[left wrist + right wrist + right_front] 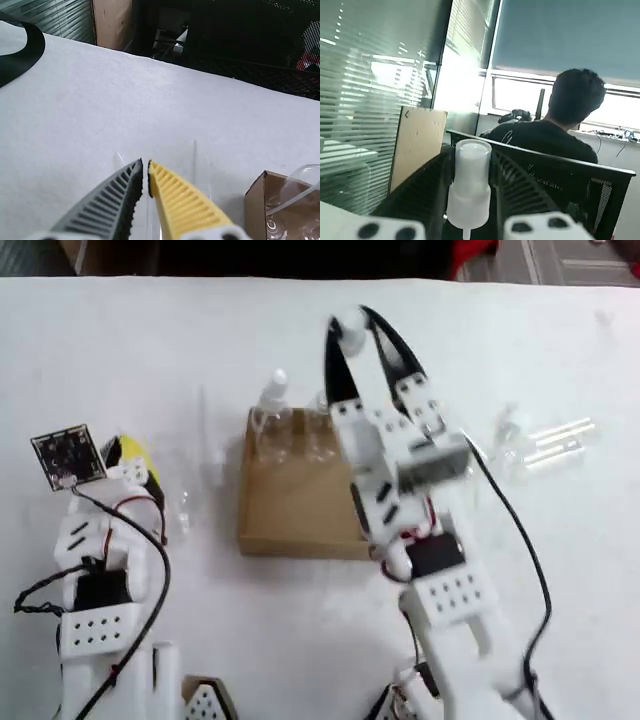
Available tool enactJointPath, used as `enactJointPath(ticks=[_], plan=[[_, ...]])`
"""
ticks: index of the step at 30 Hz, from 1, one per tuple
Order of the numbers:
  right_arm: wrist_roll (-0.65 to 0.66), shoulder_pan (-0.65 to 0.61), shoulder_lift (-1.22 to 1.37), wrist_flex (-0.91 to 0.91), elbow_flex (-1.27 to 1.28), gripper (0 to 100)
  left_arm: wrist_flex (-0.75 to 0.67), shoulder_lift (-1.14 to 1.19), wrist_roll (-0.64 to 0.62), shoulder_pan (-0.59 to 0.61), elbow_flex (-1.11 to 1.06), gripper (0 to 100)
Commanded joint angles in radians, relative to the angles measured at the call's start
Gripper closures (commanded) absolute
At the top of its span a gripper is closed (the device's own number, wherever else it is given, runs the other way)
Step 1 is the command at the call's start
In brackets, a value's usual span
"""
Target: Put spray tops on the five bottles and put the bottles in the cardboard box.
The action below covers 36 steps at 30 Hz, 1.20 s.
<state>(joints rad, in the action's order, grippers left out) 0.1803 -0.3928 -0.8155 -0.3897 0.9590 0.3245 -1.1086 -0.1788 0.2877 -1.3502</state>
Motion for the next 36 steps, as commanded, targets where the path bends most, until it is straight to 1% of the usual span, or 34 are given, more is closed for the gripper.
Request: enactJointPath(ticks=[1, 10, 20, 36], plan=[[-0.006, -0.013, 0.156, -0.025, -0.120, 98.2, -0.031, -0.016, 0.012, -0.013, 0.014, 98], [-0.006, -0.018, 0.285, -0.166, -0.132, 98.2, -0.063, -0.012, 0.012, -0.013, 0.008, 98], [-0.006, -0.012, 0.334, -0.162, -0.127, 98.2, -0.064, -0.012, 0.012, -0.013, 0.008, 98], [-0.006, -0.010, 0.338, -0.165, 0.032, 98.2, -0.063, -0.012, 0.012, -0.013, 0.008, 98]])
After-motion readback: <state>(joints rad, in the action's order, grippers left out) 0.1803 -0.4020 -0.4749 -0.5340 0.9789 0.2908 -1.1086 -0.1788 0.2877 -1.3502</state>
